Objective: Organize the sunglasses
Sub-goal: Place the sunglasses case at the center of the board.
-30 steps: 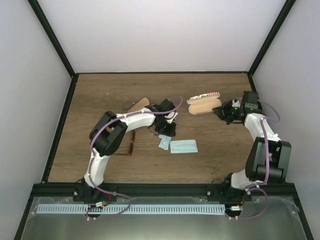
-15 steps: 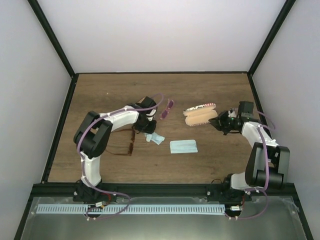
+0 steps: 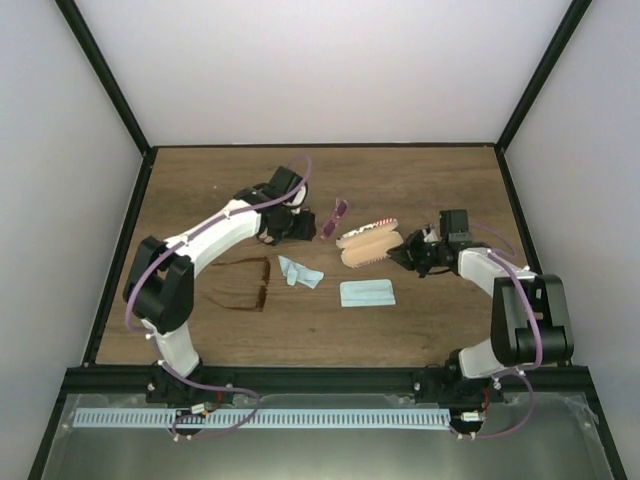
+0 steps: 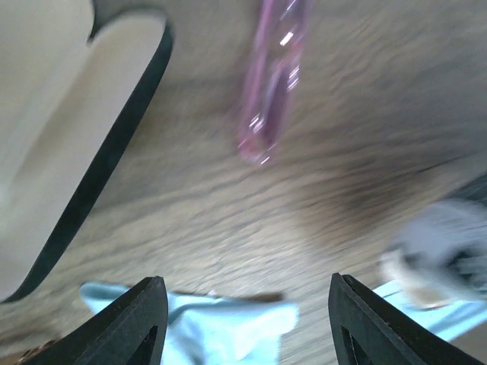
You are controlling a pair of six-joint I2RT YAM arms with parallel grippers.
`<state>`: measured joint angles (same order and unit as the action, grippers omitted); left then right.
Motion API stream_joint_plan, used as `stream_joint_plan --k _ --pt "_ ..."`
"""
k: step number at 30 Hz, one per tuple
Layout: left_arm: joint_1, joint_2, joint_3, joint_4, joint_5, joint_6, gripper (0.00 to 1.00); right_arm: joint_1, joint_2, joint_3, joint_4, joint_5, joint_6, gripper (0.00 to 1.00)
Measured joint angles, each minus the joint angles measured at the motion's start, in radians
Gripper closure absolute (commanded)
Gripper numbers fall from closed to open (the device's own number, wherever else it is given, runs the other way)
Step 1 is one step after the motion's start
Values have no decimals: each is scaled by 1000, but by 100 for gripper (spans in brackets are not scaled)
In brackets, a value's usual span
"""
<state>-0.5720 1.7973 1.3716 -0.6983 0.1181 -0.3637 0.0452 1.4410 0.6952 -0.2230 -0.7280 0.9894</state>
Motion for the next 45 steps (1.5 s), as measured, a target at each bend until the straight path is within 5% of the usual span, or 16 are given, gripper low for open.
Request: stream_joint_plan --k 5,18,27,36,45 --pt "-7 -53 88 22 47 -34 40 80 77 -42 97 12 61 99" --pt "-87 -87 43 40 89 -44 41 190 222 -55 250 14 221 96" --pt "-145 -70 2 70 95 -53 41 200 240 -50 286 14 307 84" --pt "-180 39 -5 105 114 -52 42 201 253 3 225 21 288 61" --pt "-183 110 -5 130 122 -52 42 201 207 109 43 65 174 57"
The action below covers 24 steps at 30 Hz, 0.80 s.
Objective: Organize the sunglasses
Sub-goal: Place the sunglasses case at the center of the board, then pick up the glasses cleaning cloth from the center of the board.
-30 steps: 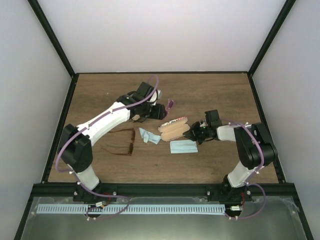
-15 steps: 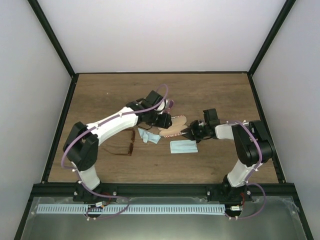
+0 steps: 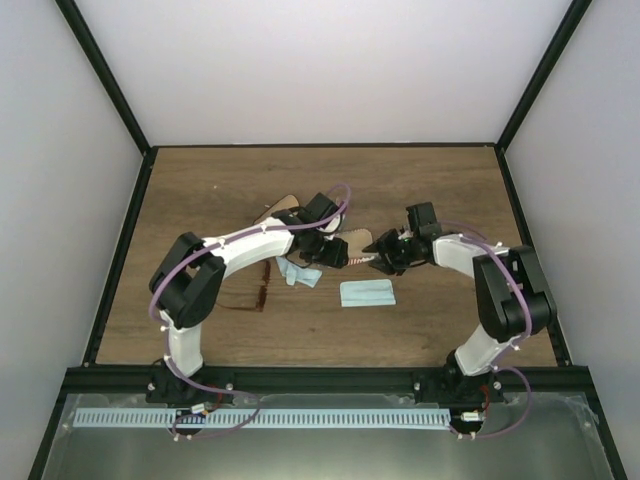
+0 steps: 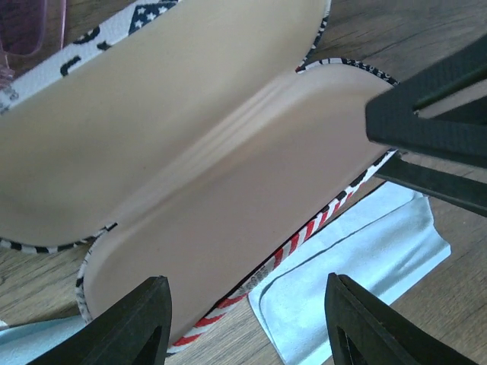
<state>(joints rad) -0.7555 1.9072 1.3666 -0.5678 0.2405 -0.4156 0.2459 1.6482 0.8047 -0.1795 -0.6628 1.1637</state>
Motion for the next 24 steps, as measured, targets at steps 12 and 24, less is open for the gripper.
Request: stream_joint_plan --k 12,24 --pt "-2 7 -31 47 8 -9 45 -48 -230 -10 -239 61 -141 57" --pt "-48 7 -97 66 -11 -38 44 -112 -332 -43 -476 118 -358 51"
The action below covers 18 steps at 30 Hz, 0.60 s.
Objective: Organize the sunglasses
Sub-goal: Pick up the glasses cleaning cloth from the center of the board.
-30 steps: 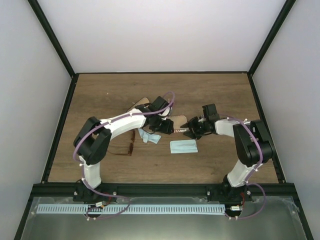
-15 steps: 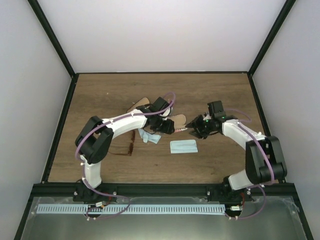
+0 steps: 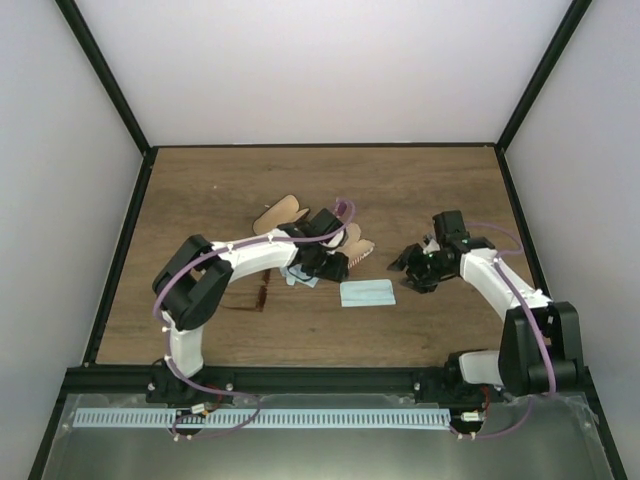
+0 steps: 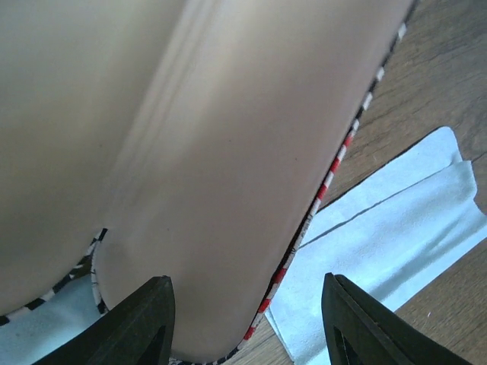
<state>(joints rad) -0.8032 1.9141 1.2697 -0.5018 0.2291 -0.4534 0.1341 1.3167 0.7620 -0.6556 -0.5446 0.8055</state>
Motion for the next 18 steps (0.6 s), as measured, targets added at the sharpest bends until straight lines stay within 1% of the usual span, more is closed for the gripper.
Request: stream_joint_plan --k 7,13,18 --pt "-3 0 5 8 -18 -14 44 -2 -33 -63 -60 -7 -50 52" --pt "-6 0 -13 19 -34 -16 45 -9 -34 -110 -82 -44 -66 52" --pt "-6 -3 10 -8 -47 -16 45 -9 -34 -112 -84 -85 -69 49"
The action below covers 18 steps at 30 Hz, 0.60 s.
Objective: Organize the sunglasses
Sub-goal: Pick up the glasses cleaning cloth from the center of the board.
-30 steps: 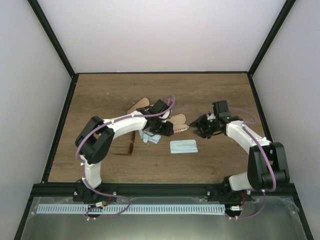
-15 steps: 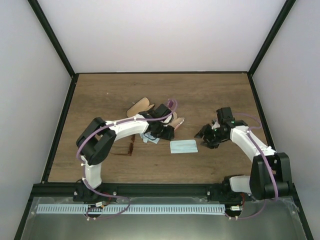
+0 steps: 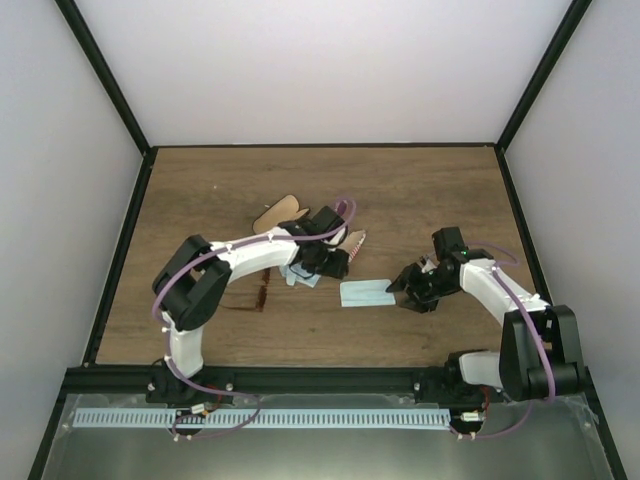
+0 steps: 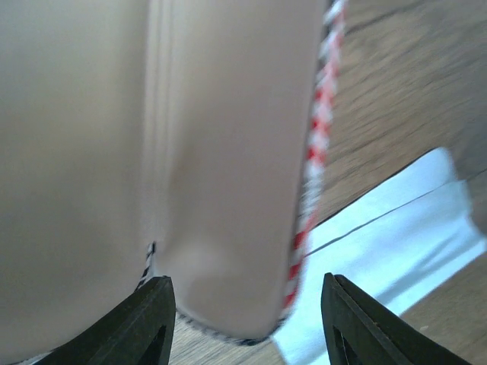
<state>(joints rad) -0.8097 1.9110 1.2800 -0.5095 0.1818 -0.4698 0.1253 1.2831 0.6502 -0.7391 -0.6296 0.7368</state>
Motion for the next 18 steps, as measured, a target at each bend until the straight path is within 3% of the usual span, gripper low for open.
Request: stream_joint_plan --k 6,10,18 --pt "0 -1 261 -91 14 9 43 4 -5 -5 15 -26 26 48" --pt "5 -21 463 -121 40 40 42 69 -19 -17 56 -16 111 47" --pt "152 -109 438 -157 121 71 42 229 30 25 110 113 306 47"
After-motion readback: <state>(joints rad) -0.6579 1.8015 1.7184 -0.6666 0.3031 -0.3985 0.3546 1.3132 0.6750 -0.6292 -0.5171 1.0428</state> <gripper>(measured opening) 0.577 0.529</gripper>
